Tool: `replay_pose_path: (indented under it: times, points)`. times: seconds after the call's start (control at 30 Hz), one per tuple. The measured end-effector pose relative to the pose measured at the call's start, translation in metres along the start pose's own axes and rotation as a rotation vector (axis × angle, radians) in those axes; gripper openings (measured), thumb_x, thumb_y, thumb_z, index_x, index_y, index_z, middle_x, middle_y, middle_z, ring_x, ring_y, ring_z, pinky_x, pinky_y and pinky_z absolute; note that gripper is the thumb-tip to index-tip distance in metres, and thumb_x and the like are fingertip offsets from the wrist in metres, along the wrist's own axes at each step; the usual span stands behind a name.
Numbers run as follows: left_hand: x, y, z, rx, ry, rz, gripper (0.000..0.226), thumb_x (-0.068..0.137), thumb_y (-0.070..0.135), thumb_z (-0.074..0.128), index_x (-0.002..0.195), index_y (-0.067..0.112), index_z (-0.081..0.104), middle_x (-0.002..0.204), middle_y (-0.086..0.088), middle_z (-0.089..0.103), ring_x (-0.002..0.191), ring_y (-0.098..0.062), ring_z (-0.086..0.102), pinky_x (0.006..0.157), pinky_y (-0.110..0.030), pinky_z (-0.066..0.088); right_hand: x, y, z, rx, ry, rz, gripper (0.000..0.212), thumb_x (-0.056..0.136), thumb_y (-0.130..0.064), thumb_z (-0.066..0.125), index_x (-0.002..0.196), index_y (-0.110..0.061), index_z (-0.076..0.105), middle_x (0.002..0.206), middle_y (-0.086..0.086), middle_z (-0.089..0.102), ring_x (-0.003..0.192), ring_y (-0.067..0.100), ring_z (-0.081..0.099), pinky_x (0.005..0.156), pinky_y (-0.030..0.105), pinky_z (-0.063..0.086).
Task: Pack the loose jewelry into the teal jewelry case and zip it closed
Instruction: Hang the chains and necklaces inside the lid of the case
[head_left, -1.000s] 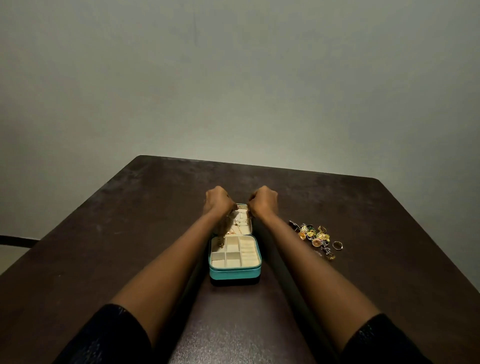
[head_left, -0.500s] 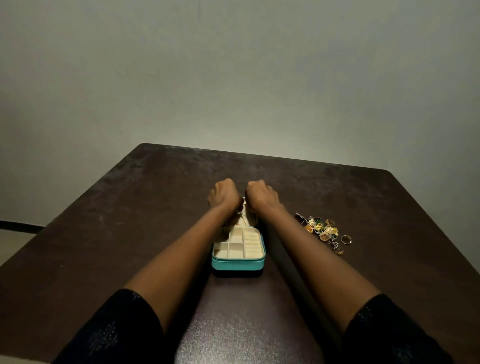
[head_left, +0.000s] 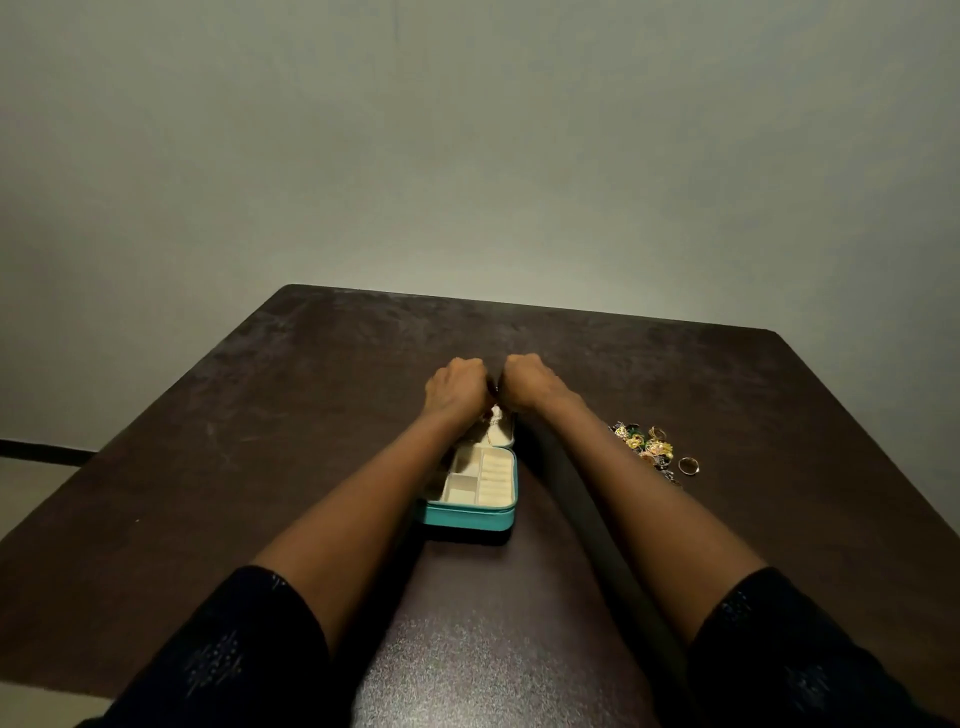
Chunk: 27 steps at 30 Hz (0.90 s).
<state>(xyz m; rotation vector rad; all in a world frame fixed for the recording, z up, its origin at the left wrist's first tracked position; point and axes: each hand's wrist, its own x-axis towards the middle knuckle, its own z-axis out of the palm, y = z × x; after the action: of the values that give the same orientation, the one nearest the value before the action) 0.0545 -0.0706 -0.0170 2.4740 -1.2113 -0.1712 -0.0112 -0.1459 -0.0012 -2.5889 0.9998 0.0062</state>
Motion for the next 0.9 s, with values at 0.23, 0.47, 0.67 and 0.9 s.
replay_pose_path:
  times: [0.23,0.47,0.67,0.9]
  points:
    - [-0.003,0.005,-0.014,0.089,-0.125,0.05,0.023,0.084,0.013,0.059,0.103,0.003,0.066,0.108,-0.021,0.063,0.1,-0.037,0.062,0.079,-0.039,0.049,-0.005,0.002,0.0,-0.047,-0.028,-0.006,0.025,0.086,-0.008,0.052,0.109,-0.001,0.061,0.116,0.017,0.061,0.101,0.034,0.063,0.077,0.035,0.052]
    - [-0.005,-0.003,-0.026,-0.157,-0.246,-0.076,0.021,0.076,0.008,0.073,0.097,0.004,0.073,0.102,-0.016,0.07,0.09,-0.026,0.069,0.083,-0.038,0.057,-0.013,0.004,0.006,0.005,0.055,0.008,0.028,0.085,0.0,0.049,0.11,0.003,0.061,0.118,0.025,0.059,0.105,0.04,0.06,0.079,0.037,0.05]
    - [-0.016,-0.007,-0.043,-0.524,-0.4,-0.281,0.01,0.086,-0.005,0.059,0.077,-0.001,0.062,0.08,-0.016,0.064,0.063,-0.021,0.061,0.066,-0.03,0.055,-0.019,0.001,0.001,0.125,0.06,0.065,0.028,0.083,0.0,0.053,0.109,0.003,0.064,0.114,0.025,0.062,0.102,0.039,0.062,0.079,0.038,0.052]
    - [-0.013,-0.03,-0.043,-0.465,-0.131,-0.417,0.009,0.088,0.005,0.06,0.09,-0.001,0.067,0.091,-0.015,0.067,0.078,-0.022,0.067,0.067,-0.028,0.057,-0.024,-0.003,-0.006,0.252,-0.003,0.116,0.021,0.082,-0.003,0.063,0.101,0.005,0.068,0.104,0.019,0.069,0.089,0.026,0.07,0.082,0.037,0.057]
